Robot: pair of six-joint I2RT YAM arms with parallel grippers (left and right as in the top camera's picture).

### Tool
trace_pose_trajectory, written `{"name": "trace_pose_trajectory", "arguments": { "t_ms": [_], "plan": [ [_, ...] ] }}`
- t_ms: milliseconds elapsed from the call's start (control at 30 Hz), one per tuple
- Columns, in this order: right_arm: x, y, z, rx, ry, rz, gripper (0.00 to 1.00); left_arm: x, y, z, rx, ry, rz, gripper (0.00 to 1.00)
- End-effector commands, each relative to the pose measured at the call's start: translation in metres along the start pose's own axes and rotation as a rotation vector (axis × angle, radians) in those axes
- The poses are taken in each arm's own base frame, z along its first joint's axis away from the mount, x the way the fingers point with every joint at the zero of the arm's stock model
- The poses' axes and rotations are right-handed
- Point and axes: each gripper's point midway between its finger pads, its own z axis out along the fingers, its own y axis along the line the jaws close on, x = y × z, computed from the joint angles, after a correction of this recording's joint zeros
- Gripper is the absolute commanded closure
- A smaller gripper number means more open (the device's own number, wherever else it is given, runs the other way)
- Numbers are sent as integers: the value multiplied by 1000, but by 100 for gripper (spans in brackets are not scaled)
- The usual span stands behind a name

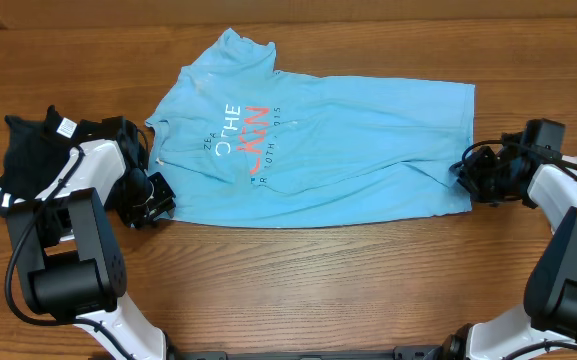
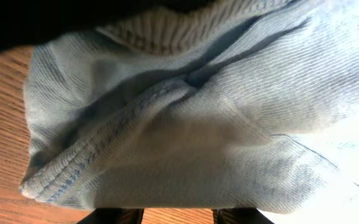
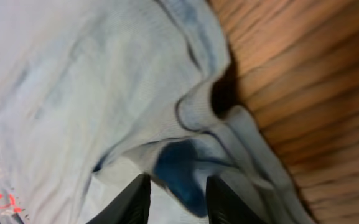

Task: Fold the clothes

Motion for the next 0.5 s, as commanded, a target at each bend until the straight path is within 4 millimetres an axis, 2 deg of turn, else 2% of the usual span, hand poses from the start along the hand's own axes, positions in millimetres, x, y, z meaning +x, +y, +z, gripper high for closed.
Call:
{"name": "trace_pose_trajectory", "arguments": {
  "t_ms": [0, 67, 100, 133, 167, 267, 400, 433, 467],
  "plan": [
    [2, 16, 5, -29, 8, -60, 68, -2, 2, 5, 2, 1, 4, 61],
    [3, 19, 7, -20, 4, -74, 76, -2, 2, 5, 2, 0, 4, 61],
    [5, 20, 8, -18, 7, -79, 82, -2, 2, 5, 2, 1, 3, 61],
    [6, 20, 8, -16, 12, -80, 95, -2, 2, 5, 2, 1, 3, 62],
    [7, 20, 8, -16, 14, -71, 96, -2, 2, 5, 2, 1, 3, 62],
    [-6, 16, 3, -23, -20, -32, 96, -2, 2, 5, 2, 1, 3, 61],
    [-34, 17, -19, -119, -64, 22, 96, -2, 2, 5, 2, 0, 4, 61],
    [-41, 20, -24, -158, -80, 28, 92, -3, 2, 5, 3, -3, 4, 61],
    [-47, 19, -27, -170, -94, 52, 83, -4, 1, 5, 5, -6, 4, 61]
  ]
}}
